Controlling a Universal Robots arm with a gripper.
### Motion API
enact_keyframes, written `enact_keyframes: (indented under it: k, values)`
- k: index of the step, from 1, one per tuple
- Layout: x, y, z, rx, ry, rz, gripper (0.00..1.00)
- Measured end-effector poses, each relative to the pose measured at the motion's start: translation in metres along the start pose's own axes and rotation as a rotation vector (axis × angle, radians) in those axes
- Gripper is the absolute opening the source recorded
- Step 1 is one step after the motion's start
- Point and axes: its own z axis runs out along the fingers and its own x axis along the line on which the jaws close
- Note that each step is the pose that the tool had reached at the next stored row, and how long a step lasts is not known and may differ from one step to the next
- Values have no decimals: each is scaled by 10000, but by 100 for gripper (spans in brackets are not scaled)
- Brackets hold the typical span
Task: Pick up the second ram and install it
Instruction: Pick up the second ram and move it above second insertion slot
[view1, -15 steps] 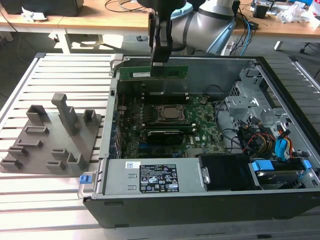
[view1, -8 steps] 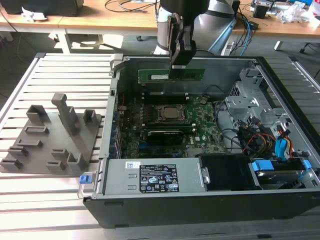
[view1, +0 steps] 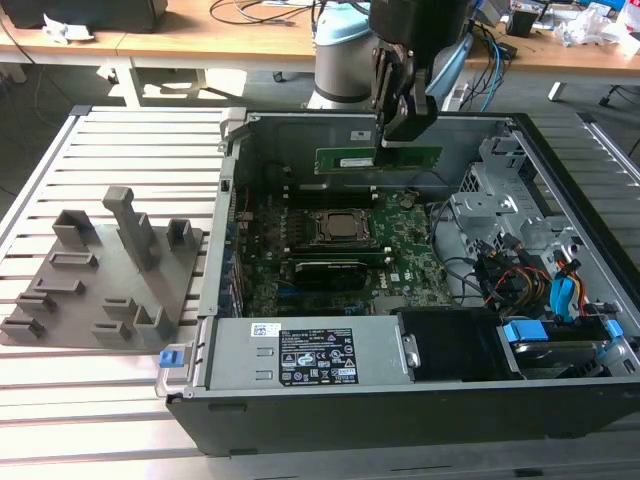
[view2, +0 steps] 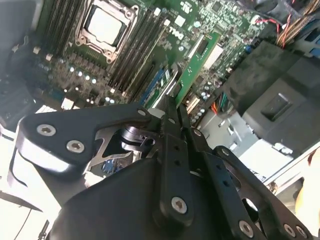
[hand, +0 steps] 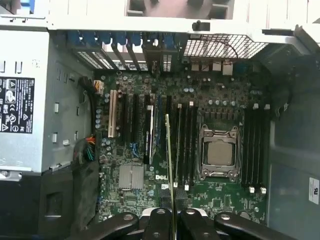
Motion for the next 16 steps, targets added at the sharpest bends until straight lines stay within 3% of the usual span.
enact_keyframes:
  k: [2, 3, 7, 9, 10, 12, 13, 14, 16]
  values:
    - [-14, -81, 29, -12, 0, -3, 14]
    - [-22, -82, 53, -15, -8, 0, 14]
    - [-47, -8, 70, 2, -416, 53, 14]
    - [-47, -7, 70, 8, -570, 61, 14]
    - [-47, -7, 69, 15, -737, 58, 14]
    - [-47, -7, 69, 46, -1535, 66, 14]
    - [-47, -7, 70, 58, -1836, 75, 14]
    - [-48, -7, 75, 62, -1924, 88, 14]
    - [-48, -7, 88, 58, -1611, 213, 14]
